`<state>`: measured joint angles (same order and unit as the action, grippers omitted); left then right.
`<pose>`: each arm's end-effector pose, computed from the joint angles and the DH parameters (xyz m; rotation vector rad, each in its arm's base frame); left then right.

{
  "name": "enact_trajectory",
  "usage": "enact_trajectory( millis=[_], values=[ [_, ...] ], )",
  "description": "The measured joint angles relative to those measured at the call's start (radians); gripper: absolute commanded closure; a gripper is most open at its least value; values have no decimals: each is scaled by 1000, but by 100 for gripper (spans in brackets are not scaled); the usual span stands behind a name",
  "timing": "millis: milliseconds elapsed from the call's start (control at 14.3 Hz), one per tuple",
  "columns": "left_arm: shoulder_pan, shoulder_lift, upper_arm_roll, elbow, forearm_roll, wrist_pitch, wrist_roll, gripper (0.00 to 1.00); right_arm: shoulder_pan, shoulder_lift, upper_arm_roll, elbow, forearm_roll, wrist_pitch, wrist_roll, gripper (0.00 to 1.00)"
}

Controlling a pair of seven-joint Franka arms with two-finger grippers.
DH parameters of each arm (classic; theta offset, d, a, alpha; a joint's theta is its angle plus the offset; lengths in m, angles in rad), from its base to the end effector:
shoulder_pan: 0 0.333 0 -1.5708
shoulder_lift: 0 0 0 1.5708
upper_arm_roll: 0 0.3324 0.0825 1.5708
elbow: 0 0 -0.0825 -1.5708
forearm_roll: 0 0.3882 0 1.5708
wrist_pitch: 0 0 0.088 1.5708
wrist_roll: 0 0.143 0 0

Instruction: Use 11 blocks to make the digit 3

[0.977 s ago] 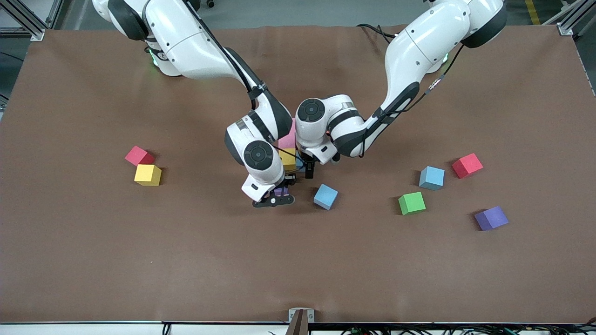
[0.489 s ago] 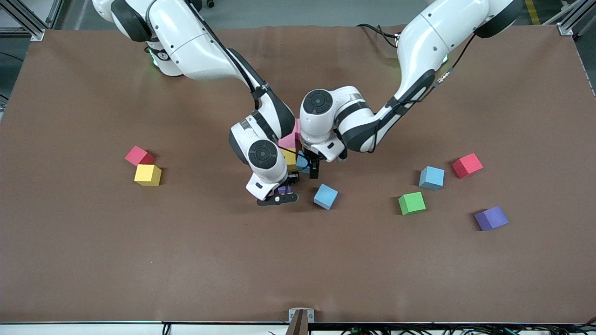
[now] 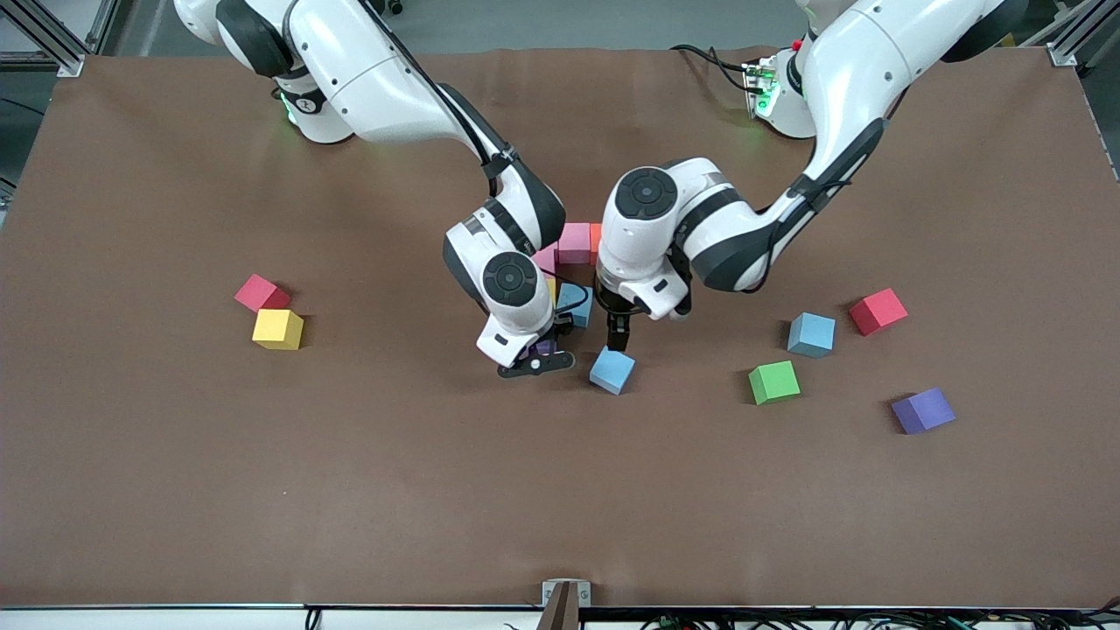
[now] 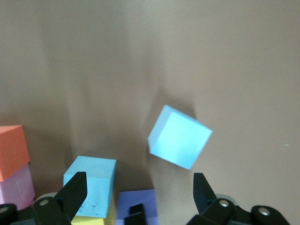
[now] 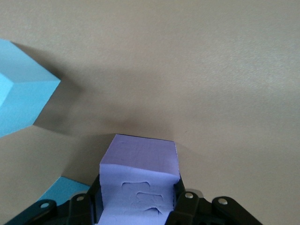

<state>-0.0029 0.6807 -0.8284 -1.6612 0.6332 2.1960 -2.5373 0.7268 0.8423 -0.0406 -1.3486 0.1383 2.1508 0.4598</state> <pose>0.5471 -0.4373 0.2927 2.2205 2.0510 0.0553 0.5698 0.4869 0.1885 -3.0801 -0.2489 0.1207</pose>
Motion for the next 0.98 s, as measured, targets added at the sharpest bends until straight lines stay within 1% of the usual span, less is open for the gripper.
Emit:
enact_trajectory(
  millis=[349,698,768,838,908,977],
  values=[
    [9,0,0,59,0,-9,128,0,2,0,0,0,-1,-8,-20,74],
    [15,6,4,67,0,-11,225,0,2,0,0,4,-1,-41,-52,74],
    [16,9,5,71,0,-11,237,0,3,0,0,4,-1,-43,-52,71],
    [16,13,5,77,0,-11,250,0,4,0,0,4,-2,-45,-52,61],
    [16,18,5,83,-1,-11,268,0,5,0,0,4,-2,-46,-52,45],
    [16,23,5,88,-4,-11,292,0,5,0,0,4,-2,-47,-52,43]
  ],
)
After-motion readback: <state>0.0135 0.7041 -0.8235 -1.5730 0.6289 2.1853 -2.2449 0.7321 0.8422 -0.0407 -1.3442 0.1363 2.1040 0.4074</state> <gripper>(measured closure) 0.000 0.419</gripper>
